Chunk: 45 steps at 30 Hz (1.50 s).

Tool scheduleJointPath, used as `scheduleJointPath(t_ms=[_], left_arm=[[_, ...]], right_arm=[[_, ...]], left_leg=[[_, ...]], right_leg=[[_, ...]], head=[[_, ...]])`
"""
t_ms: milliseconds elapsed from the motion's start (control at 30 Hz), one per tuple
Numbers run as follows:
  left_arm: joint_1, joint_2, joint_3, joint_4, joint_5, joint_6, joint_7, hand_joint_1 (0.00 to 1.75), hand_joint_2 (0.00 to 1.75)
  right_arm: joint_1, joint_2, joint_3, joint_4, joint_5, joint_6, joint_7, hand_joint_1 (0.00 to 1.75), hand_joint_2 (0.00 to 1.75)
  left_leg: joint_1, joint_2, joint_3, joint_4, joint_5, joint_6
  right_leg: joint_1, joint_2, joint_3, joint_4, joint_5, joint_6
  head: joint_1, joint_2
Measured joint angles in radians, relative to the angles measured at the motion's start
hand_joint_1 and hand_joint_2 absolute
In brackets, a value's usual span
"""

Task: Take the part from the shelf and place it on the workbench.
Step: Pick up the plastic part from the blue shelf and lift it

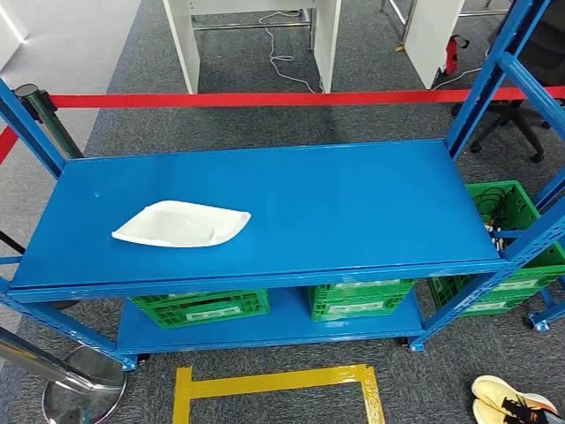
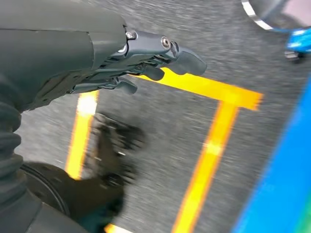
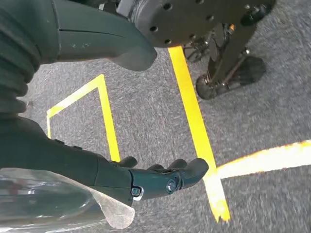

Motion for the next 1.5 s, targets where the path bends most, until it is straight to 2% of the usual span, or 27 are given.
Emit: scheduleJointPath(t_ms=[67, 233, 467, 667, 933, 1133, 1267, 1500], left_arm=[[0.001, -0.005, 0.008, -0.03, 0.004, 0.0, -0.005, 0.0, 1.75], [0.003, -0.029, 0.038, -0.196, 0.03, -0.002, -0.038, 0.0, 1.75], [0.011, -0.048, 0.038, -0.436, 0.078, -0.041, -0.1, 0.0, 1.75], [0.017, -0.052, 0.016, -0.637, 0.108, -0.104, -0.173, 0.0, 1.75], [0.02, -0.047, -0.058, -0.87, 0.081, -0.173, -0.28, 0.0, 1.75], [0.022, 0.005, -0.126, -0.961, -0.056, -0.182, -0.329, 0.0, 1.75], [0.02, 0.055, -0.176, -0.998, -0.191, -0.169, -0.348, 0.0, 1.75], [-0.022, 0.14, -0.264, -1.011, -0.443, -0.114, -0.312, 0.0, 1.75]], right_arm=[[0.007, 0.005, -0.008, -0.017, 0.007, 0.0, 0.005, 0.0, 1.75], [0.035, 0.03, -0.045, -0.097, 0.045, 0.004, 0.02, 0.0, 1.75], [0.064, 0.055, -0.083, -0.172, 0.103, 0.03, 0.021, 0.0, 1.75], [0.079, 0.073, -0.11, -0.215, 0.161, 0.063, 0.004, 0.0, 1.75], [0.088, 0.089, -0.136, -0.251, 0.24, 0.11, -0.027, 0.0, 1.75], [0.087, 0.097, -0.15, -0.253, 0.28, 0.135, -0.045, 0.0, 1.75], [0.085, 0.101, -0.166, -0.253, 0.301, 0.153, -0.056, 0.0, 1.75], [0.072, 0.105, -0.188, -0.253, 0.334, 0.189, -0.074, 0.0, 1.75]], left_leg=[[0.0, 0.0, 0.0, 0.0, 0.0, 0.0], [0.0, 0.0, 0.0, 0.0, 0.0, 0.0], [0.0, 0.0, 0.0, 0.0, 0.0, 0.0], [0.0, 0.0, 0.0, 0.001, 0.0, 0.0], [0.0, 0.0, 0.0, 0.001, 0.0, 0.0], [0.0, 0.0, -0.001, 0.001, 0.0, 0.0], [0.0, 0.001, 0.0, 0.001, 0.0, 0.0], [0.0, 0.002, 0.0, 0.001, 0.0, 0.0]], right_leg=[[0.0, 0.0, 0.0, 0.0, 0.0, 0.0], [0.0, 0.0, -0.002, 0.0, 0.0, 0.0], [0.0, 0.0, -0.003, 0.0, 0.0, 0.0], [0.0, 0.0, 0.001, 0.0, 0.0, 0.0], [0.0, 0.0, 0.001, 0.0, 0.0, 0.0], [0.0, 0.001, 0.001, 0.0, 0.0, 0.0], [0.0, 0.001, 0.001, 0.0, 0.0, 0.0], [0.0, 0.001, 0.0, 0.0, 0.0, 0.0]], head=[[0.0, 0.0], [0.0, 0.0], [0.0, 0.0], [0.0, 0.0], [0.0, 0.0], [0.0, 0.0], [0.0, 0.0], [0.0, 0.0]])
